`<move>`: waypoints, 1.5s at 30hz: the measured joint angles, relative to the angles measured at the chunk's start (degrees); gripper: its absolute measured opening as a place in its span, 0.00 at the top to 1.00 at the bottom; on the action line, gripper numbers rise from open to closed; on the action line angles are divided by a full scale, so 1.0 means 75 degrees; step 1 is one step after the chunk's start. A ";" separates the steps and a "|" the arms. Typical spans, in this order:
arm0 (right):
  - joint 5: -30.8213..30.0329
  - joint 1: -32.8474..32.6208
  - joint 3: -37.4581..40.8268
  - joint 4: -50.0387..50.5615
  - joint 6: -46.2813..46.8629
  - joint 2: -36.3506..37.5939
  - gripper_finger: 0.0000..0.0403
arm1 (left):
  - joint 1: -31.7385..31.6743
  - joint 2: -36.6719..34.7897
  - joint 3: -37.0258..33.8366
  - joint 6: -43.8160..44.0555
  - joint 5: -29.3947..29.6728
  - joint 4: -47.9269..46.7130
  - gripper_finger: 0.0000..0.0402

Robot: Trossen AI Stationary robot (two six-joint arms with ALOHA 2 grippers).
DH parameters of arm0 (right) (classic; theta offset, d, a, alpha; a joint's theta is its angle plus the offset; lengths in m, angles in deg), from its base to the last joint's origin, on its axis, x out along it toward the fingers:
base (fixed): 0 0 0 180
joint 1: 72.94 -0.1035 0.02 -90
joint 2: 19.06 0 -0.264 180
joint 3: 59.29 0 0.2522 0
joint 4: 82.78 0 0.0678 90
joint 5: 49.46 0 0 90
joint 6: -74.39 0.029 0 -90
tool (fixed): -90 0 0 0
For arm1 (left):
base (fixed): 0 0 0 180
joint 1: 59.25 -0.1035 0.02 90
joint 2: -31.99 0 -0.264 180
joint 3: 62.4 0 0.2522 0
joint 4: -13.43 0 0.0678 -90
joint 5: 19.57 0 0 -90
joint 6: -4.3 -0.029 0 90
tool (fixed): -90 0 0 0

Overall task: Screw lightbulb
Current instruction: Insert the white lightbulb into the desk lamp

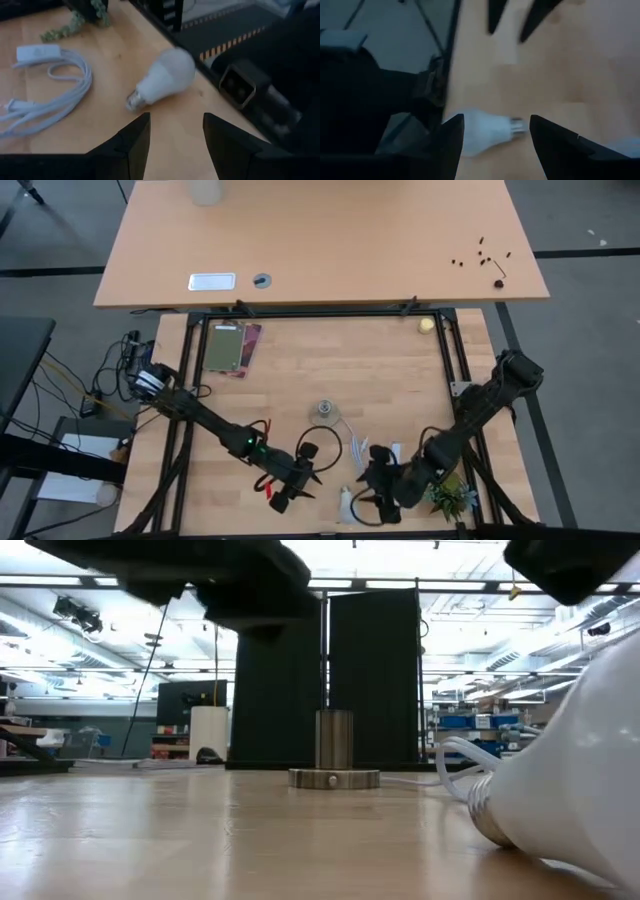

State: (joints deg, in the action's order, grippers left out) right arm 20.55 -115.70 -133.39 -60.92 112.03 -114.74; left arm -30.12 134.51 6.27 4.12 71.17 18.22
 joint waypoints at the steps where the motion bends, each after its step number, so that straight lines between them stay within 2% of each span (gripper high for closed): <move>1: 0.0053 -0.0067 -0.0001 -0.0103 -0.0018 -0.0124 0.42 | 0.0023 0.0012 0.0006 0.0059 -0.0044 0.0045 0.54; 7: 0.0274 -0.0287 -0.0175 -0.0608 -0.0454 -0.0862 0.42 | 0.0252 0.0235 0.0005 0.0293 -0.0358 0.0950 0.54; 9: 0.0216 -0.0355 -0.0283 -0.0537 -0.0704 -0.1059 0.42 | 0.0380 0.0239 0.0006 0.0281 -0.0156 0.1076 0.54; 14: 0.0155 -0.0506 -0.0506 -0.0502 -0.1108 -0.1385 0.43 | 0.0622 0.0242 0.0200 0.0459 0.0909 0.1168 0.54; 21: -0.0995 -0.0697 -0.0527 0.0251 -0.1981 -0.1601 0.43 | 0.0723 0.0242 0.0507 0.0869 0.2105 0.0205 0.54; 25: -0.1026 -0.0490 -0.0519 0.0375 -0.2385 -0.1898 0.43 | 0.0727 0.0242 0.0525 0.1524 0.2407 0.0086 0.54; 30: -0.1693 0.0111 -0.0519 0.0489 -0.1911 -0.1973 0.43 | 0.0732 0.0242 0.0528 0.2110 0.2774 -0.0473 0.54; 37: -0.0816 0.0484 -0.0519 0.0185 -0.2170 -0.1900 0.43 | 0.0740 0.0242 0.0528 0.2791 0.2893 -0.1568 0.54; 45: -0.0761 0.0606 -0.0519 0.0123 -0.2166 -0.1901 0.43 | 0.0737 0.0241 0.0525 0.3492 0.4299 -0.2403 0.53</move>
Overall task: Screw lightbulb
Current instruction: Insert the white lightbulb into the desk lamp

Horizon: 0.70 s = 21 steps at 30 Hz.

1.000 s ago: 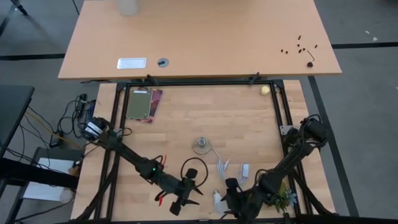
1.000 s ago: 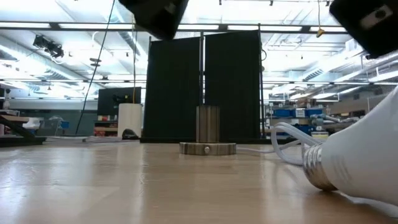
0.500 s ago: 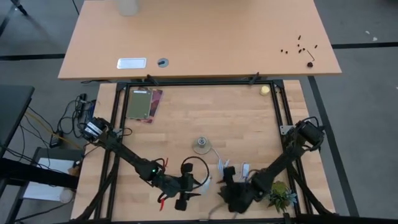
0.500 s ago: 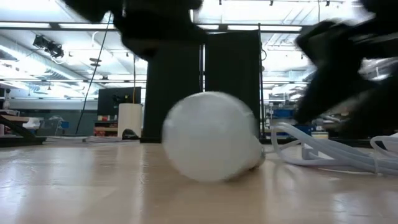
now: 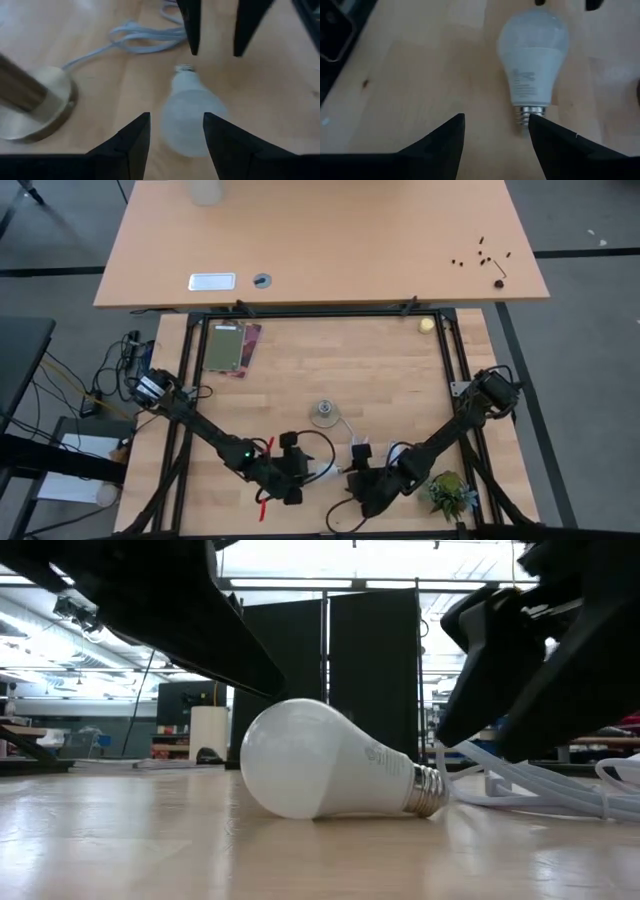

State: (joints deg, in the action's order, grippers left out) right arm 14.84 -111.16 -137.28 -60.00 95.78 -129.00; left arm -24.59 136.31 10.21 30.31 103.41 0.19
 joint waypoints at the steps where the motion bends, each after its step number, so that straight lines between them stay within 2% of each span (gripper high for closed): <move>1: 0.0006 0.0051 0.0000 0.0000 0.0003 -0.0010 0.43 | -0.0004 -0.0002 0.0003 0.0018 0.0010 -0.0071 0.53; 6: 0.0025 0.0288 0.0000 0.0002 -0.0021 -0.0013 0.43 | 0.0003 -0.0002 0.0000 0.0296 -0.0390 -0.0356 0.45; 13: 0.0417 0.0807 0.0000 -0.0221 -0.0254 -0.0013 0.43 | -0.0091 -0.0002 0.0000 0.0418 -0.0413 -0.0814 0.30; 17: 0.0772 0.1053 0.0000 -0.0285 -0.0383 -0.0013 0.43 | -0.0223 -0.0002 0.0000 0.0393 -0.0431 -0.0904 0.28; 21: 0.1222 0.1189 0.0000 -0.0277 -0.0463 -0.0016 0.43 | -0.0280 -0.0002 0.0000 0.0385 -0.1101 -0.0915 0.29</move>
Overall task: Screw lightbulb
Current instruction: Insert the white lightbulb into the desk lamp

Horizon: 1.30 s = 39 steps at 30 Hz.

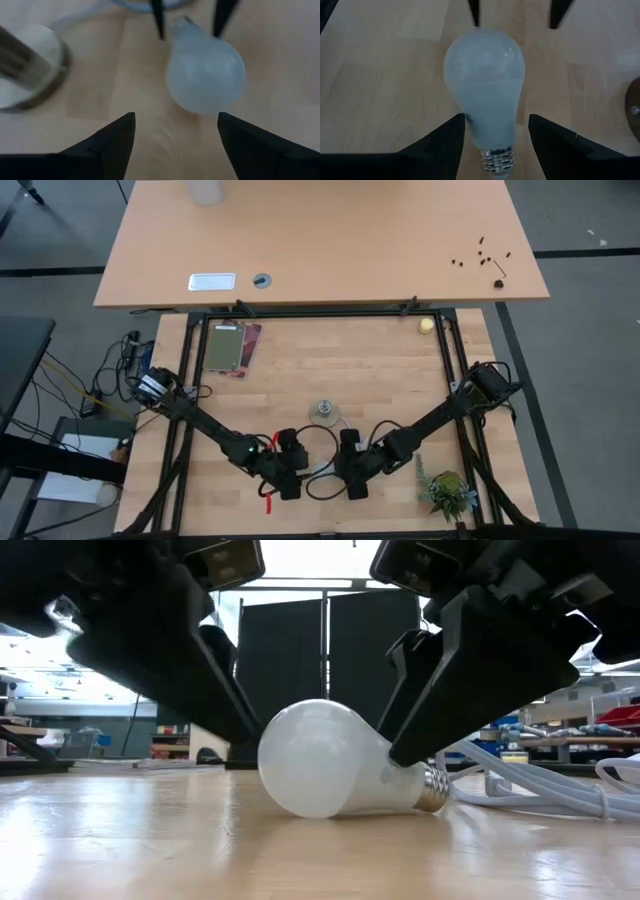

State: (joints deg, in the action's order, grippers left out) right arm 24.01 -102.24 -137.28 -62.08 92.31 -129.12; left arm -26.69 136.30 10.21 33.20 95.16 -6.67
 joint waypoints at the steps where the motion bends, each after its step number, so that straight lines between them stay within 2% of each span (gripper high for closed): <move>1: 0.0016 0.0014 0.0000 0.0018 -0.0019 0.0000 0.43 | 0.0005 0.0000 0.0000 -0.0002 -0.0183 -0.0001 0.29; 5: 0.0101 0.0066 0.0000 0.0042 -0.0212 -0.0034 0.43 | 0.0024 0.0000 -0.0003 0.0005 -0.0539 0.0061 0.29; 12: 0.0224 0.0290 0.0006 0.0347 -0.0242 -0.0073 0.43 | 0.0015 0.0135 -0.0003 0.0029 0.0031 0.0512 0.29; 17: 0.0350 0.0464 0.0009 0.0347 -0.0219 -0.0073 0.43 | -0.0112 0.0236 -0.0006 -0.0093 0.0106 0.0522 0.29; 35: 0.0567 0.0635 0.0009 0.0235 -0.0415 -0.0073 0.43 | -0.0701 0.0248 -0.0006 -0.2030 0.0172 0.1210 0.29; 39: 0.0608 0.0659 0.0009 0.0397 -0.0493 -0.0070 0.47 | -0.0734 0.0251 -0.0006 -0.2201 0.0170 0.1570 0.29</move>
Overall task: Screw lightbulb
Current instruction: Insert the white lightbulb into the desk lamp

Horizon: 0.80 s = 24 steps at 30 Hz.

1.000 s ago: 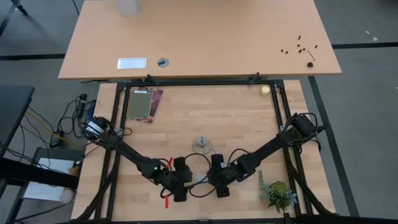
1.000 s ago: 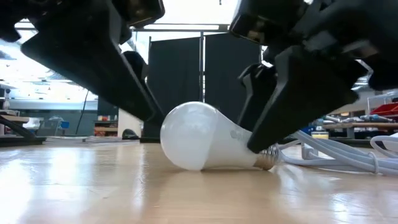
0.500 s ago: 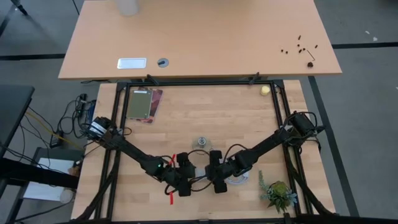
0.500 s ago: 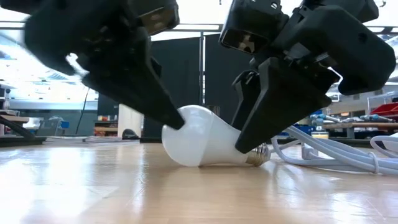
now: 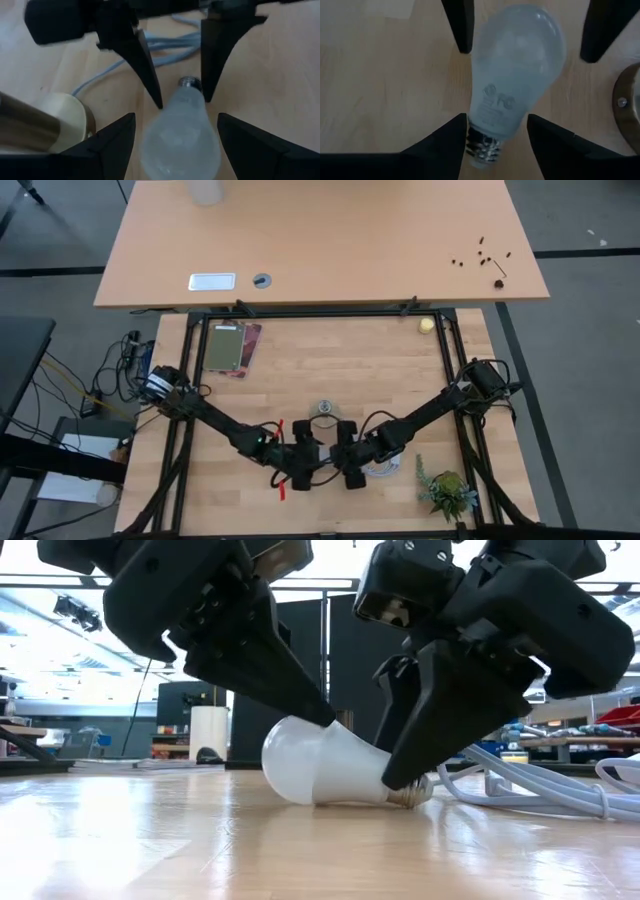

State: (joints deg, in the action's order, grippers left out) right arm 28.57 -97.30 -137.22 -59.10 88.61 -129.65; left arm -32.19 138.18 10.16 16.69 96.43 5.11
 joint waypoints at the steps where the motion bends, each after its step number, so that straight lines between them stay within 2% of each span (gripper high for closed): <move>1: 0.0054 0.0018 0.0000 0.0062 -0.0024 0.0000 0.49 | 0.0000 0.0000 0.0000 -0.0025 0.0000 -0.0004 0.29; 9: 0.0355 0.0128 -0.0003 0.0386 0.0073 0.0006 0.65 | 0.0053 0.0006 0.0183 0.0004 -0.0079 -0.0251 0.29; 14: 0.0370 0.0123 -0.0104 0.0576 0.0071 0.0016 0.75 | 0.0064 0.0006 0.0830 0.0007 -0.0161 -0.1407 0.29; 20: 0.0154 0.0123 -0.0961 0.2015 -0.0073 0.0049 0.75 | 0.0099 0.0006 0.2048 0.0170 0.0234 -0.3262 0.29; 24: -0.0466 0.0123 -0.1578 0.3042 -0.0173 0.0298 0.74 | 0.0331 0.0003 0.2728 0.0000 0.1101 -0.3680 0.29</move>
State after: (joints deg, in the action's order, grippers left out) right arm 25.08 -96.38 -149.05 -36.29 87.31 -127.41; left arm -29.71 138.20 30.62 16.69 104.69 -22.50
